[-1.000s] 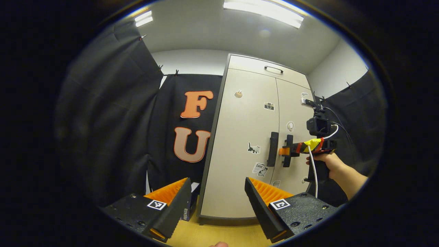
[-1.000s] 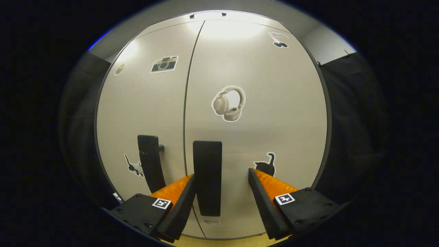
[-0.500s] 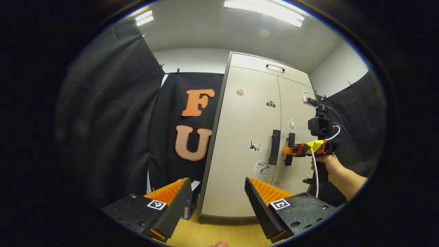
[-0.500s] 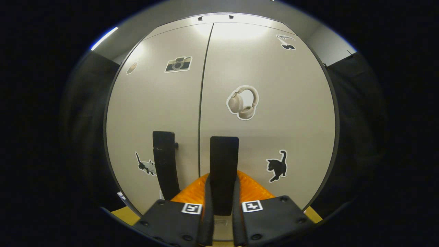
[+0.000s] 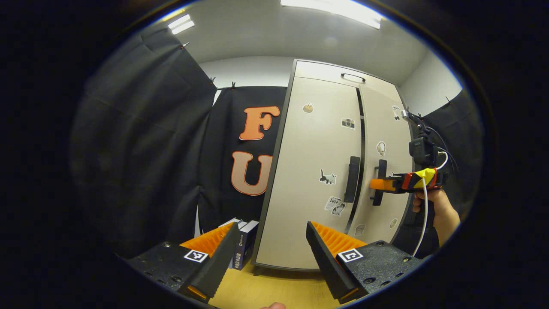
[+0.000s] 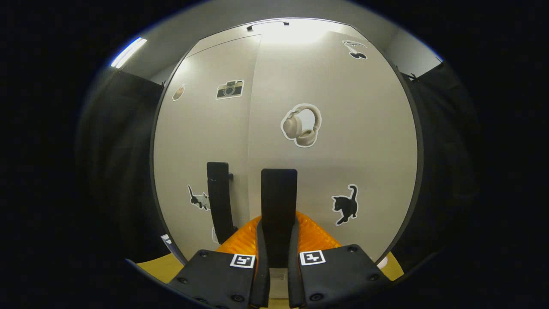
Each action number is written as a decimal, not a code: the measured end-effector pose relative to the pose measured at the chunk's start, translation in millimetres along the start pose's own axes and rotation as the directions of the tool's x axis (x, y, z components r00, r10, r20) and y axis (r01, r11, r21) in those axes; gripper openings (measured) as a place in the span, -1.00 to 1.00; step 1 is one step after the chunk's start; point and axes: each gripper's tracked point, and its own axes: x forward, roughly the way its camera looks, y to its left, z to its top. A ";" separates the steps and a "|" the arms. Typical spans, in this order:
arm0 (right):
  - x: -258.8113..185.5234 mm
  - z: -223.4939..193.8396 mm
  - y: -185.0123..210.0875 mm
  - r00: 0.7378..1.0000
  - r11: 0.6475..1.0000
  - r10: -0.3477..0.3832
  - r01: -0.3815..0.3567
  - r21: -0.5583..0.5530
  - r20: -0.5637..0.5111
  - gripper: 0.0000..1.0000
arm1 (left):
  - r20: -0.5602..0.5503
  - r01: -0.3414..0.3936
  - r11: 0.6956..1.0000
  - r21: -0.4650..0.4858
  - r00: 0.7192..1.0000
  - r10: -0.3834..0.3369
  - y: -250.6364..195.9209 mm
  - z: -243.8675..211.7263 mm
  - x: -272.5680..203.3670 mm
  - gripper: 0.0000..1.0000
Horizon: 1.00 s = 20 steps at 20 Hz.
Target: Open the right door of the double-door shoe cabinet with the right hand, and open the left door with the left hand.
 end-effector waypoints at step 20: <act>-159.8 -3.4 -95.2 0.971 0.971 0.237 -0.237 0.034 -0.003 -0.53 | 0.040 -0.034 0.998 0.049 0.999 0.033 -90.2 2.9 -12.4 0.89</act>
